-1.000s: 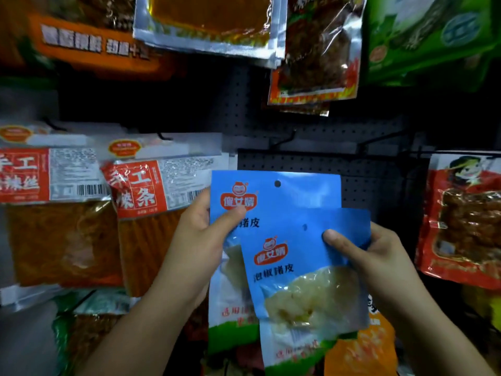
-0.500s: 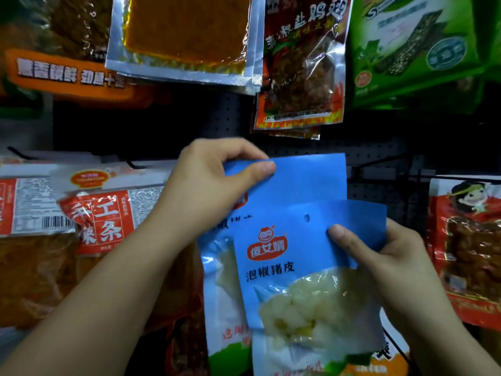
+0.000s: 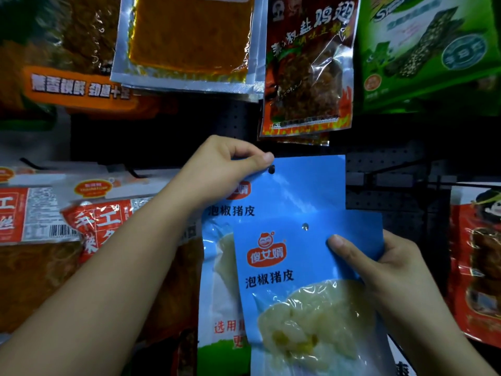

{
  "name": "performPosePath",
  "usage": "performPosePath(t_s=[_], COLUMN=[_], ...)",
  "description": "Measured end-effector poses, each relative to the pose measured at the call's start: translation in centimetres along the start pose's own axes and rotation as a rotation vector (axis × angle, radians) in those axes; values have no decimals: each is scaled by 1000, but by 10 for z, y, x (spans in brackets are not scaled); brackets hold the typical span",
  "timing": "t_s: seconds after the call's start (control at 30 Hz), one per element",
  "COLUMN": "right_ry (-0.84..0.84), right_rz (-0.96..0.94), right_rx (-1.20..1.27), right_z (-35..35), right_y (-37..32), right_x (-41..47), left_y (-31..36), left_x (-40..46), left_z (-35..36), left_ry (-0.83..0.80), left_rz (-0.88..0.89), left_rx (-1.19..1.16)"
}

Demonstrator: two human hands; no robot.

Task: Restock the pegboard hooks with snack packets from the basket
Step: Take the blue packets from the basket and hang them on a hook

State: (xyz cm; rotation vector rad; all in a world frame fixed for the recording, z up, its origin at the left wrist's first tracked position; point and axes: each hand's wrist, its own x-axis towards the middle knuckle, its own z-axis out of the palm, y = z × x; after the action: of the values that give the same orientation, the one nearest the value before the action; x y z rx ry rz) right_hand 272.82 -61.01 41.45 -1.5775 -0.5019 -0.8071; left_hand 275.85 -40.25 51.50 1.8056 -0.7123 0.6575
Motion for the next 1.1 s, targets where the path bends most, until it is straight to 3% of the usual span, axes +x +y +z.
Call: performPosePath(t_s=[0.27,0.4,0.5,0.67,1.1], right_ry=[1,34,75,99,110], right_rz=[115,129,98,78,242], right_rx=[71,78,42,-30,-89], right_z=[1,7,9,11,22], right_y=[27,39,47,65,116], right_x=[9,16,23,44,108], left_y=[-21,-42,-63,-85,-132], left_x=[12,12,8,17,85], left_z=[8,16,22,38,65], left_ry=[-54,127,257,334,418], left_rz=[-30,86,28,-51,-151], left_rx=[-42,-61,-129,-224,12])
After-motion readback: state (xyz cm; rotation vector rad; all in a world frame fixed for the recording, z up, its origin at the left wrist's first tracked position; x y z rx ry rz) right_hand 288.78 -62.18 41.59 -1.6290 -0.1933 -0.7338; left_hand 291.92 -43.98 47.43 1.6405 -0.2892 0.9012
